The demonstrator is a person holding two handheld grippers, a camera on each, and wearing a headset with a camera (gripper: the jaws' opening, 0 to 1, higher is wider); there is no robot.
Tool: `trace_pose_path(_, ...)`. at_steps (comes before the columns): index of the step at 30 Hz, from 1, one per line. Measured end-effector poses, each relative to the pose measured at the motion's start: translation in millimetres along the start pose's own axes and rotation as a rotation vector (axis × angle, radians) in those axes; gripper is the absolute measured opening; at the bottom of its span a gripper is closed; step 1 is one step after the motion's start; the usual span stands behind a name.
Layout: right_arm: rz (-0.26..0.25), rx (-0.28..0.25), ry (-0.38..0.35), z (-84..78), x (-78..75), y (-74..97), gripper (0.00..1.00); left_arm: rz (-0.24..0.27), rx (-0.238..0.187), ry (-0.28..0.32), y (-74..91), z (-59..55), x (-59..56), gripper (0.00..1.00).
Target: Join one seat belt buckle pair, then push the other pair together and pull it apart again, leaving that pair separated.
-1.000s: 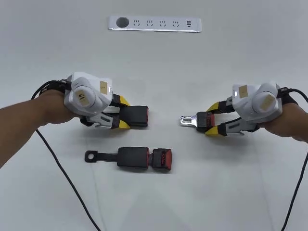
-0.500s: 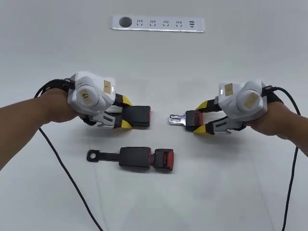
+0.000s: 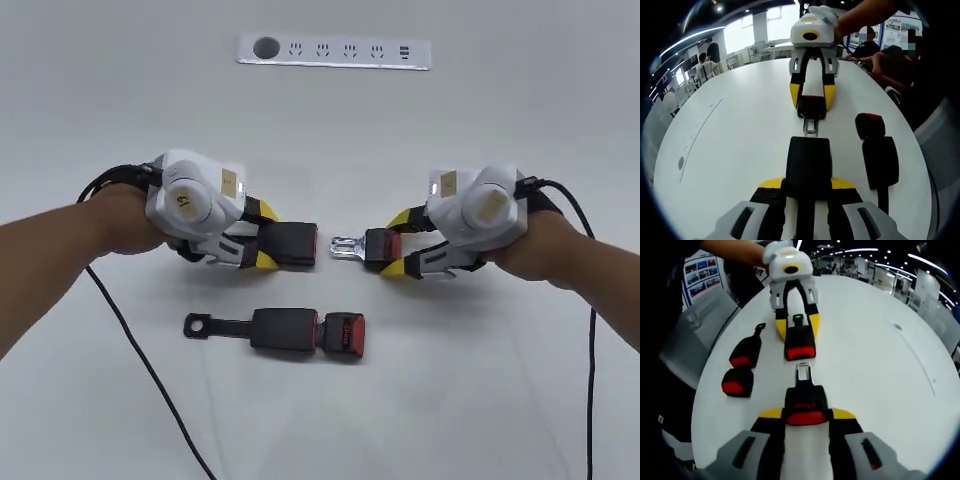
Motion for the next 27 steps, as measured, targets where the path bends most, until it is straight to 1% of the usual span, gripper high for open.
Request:
trace_pose_path(1, -0.003, 0.004, 0.013, 3.0, -0.7, -1.1, 0.32, 0.000, 0.001, 0.000, 0.0, 0.1, 0.0, 0.33)
trace_pose_path(4, 0.002, 0.004, 0.011, 7.3, -1.4, -3.8, 0.32, -0.001, 0.002, -0.001, -0.1, 0.1, 0.0, 0.33)
trace_pose_path(10, 0.009, 0.000, 0.023, 11.1, -5.1, -10.4, 0.32, -0.004, 0.006, -0.003, -0.2, 0.6, 0.4, 0.33)
trace_pose_path(11, 0.012, -0.011, 0.020, 11.5, -5.3, -12.2, 0.32, -0.005, 0.006, -0.001, -0.1, 0.5, 0.3, 0.33)
trace_pose_path(13, 0.013, -0.011, 0.029, 13.9, -4.7, -14.5, 0.32, -0.004, 0.007, -0.002, -0.1, 0.5, 0.6, 0.33)
trace_pose_path(16, 0.010, -0.023, 0.022, 19.3, -4.7, -20.2, 0.32, -0.005, 0.010, -0.003, -0.2, 0.5, 1.0, 0.33)
trace_pose_path(17, 0.010, -0.013, 0.032, 18.7, -5.0, -20.3, 0.32, -0.005, 0.011, -0.003, -0.3, 0.4, 1.2, 0.33)
trace_pose_path(20, 0.012, -0.021, 0.020, 16.9, -5.0, -20.1, 0.32, -0.006, 0.014, -0.007, -0.9, 0.5, 1.7, 0.33)
trace_pose_path(24, 0.012, -0.016, 0.025, 17.6, -4.8, -22.0, 0.32, -0.007, 0.023, -0.012, -1.4, 1.4, 2.3, 0.33)
trace_pose_path(27, 0.005, -0.011, 0.010, 19.2, -3.9, -23.8, 0.32, -0.009, 0.025, -0.010, -1.5, 1.5, 2.4, 0.32)
Point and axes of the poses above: the centre of the closed fingertips' face, and the gripper's own axes: y roughly backward along the fingers, x roughly to its left, z roughly out of its top, the point moved 10 cm from there along y, roughly backward along the fingers, and after that the axes turned 1 degree about -z, right-handed, at the moved point
